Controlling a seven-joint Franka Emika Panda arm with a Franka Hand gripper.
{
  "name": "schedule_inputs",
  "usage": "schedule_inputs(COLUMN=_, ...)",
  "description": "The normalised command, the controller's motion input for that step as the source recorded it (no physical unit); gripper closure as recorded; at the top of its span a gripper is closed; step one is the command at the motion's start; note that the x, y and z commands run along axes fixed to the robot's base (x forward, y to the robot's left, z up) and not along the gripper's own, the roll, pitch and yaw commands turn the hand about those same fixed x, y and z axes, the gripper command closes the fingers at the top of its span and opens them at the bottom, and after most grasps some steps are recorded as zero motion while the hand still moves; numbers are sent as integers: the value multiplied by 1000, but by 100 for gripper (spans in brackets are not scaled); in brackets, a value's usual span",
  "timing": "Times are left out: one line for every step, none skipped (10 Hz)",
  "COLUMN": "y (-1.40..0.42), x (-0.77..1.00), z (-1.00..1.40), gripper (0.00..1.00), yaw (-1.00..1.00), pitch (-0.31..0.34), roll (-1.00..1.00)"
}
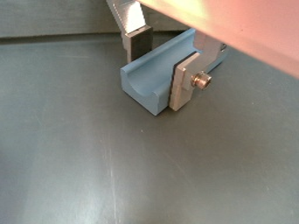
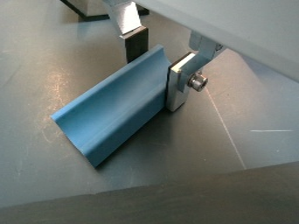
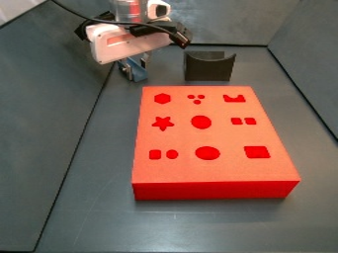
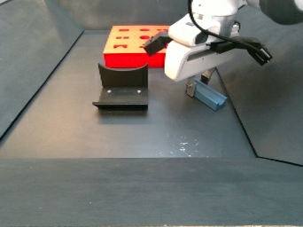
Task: Pick up the arch object. Move up. Place the arch object on the fixture. Regrasp the arch object. Move to above the board. Insert the arch object.
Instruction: Pick up the arch object, then move up.
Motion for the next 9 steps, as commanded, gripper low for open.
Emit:
schedule_inputs(y=0, x=0, z=0, gripper=100, yaw=0, pitch=0, roll=0)
schedule_inputs(y=0, x=0, z=0, gripper=100, yaw=0, pitch=0, roll=0)
schedule_inputs(y=0, x=0, z=0, gripper=100, yaw=0, pitch=0, roll=0)
schedule_inputs(y=0, x=0, z=0, gripper=100, yaw=0, pitch=0, roll=0)
schedule_inputs(y=0, x=0, z=833, gripper=100, yaw=0, pitch=0, roll=0)
schedule_inputs(y=-7, x=-29, z=820, gripper=100, yaw=8, pitch=12, roll=-1)
schedule_inputs(y=-6, x=-48, z=772, gripper=100, yaw=6, pitch=27, roll=2)
schedule_inputs(y=3, x=-37, z=641, gripper=100, yaw=0, pitch=36, roll=12)
schedule_inputs(y=8, x=-22, z=524, gripper=100, yaw=-6, pitch=48, roll=21)
